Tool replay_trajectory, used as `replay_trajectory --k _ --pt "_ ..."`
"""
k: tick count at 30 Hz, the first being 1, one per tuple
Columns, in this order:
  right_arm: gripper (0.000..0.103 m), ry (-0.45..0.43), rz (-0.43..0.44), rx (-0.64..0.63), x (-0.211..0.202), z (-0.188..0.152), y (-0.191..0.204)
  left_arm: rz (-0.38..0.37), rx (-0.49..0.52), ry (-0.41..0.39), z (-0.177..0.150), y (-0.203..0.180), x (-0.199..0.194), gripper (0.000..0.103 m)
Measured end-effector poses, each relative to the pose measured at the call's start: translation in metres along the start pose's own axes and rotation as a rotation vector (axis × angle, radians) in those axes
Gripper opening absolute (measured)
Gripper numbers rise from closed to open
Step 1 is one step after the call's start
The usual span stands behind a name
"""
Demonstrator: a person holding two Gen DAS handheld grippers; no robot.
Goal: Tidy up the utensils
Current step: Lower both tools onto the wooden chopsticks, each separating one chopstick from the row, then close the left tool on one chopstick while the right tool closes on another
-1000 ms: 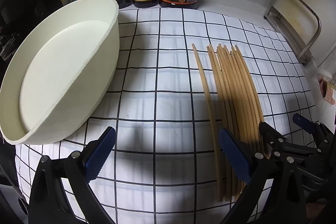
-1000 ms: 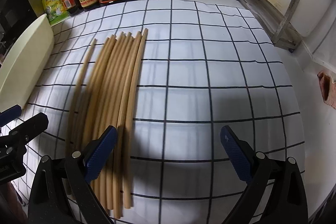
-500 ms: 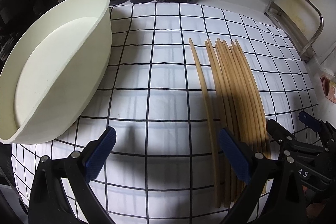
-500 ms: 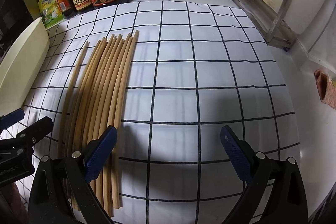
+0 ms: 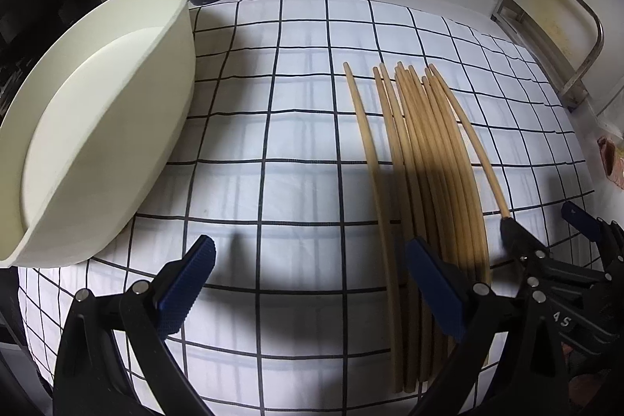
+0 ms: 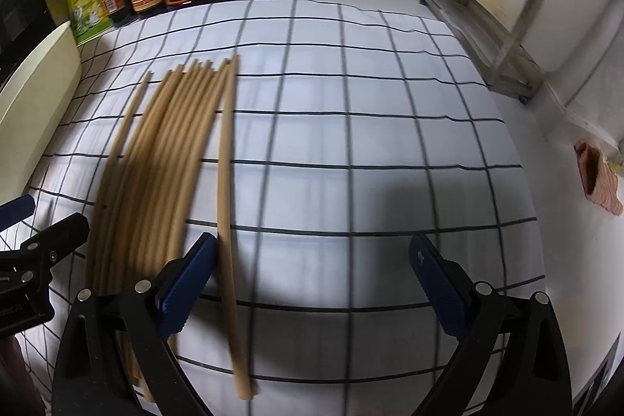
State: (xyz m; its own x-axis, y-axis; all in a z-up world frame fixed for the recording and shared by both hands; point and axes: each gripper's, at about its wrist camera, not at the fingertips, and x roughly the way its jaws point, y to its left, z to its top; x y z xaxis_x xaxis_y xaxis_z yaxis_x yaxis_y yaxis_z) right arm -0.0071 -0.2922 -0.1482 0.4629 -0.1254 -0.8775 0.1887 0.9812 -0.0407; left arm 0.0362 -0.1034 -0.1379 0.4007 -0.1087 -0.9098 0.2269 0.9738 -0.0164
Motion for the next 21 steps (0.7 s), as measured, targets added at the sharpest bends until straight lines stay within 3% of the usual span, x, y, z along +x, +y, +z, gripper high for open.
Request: replay_trajectory --k 6,17,21 --pt "0.094 -0.005 0.005 0.002 -0.002 -0.005 -0.015 0.031 0.001 0.008 0.002 -0.002 0.008 0.097" --pt "0.094 -0.062 -0.003 -0.046 0.0 0.0 -0.001 0.06 -0.022 0.01 0.001 0.005 0.015 0.098" --pt "0.09 -0.079 0.021 -0.06 0.001 0.002 0.001 0.063 -0.02 0.0 0.0 0.003 0.014 0.093"
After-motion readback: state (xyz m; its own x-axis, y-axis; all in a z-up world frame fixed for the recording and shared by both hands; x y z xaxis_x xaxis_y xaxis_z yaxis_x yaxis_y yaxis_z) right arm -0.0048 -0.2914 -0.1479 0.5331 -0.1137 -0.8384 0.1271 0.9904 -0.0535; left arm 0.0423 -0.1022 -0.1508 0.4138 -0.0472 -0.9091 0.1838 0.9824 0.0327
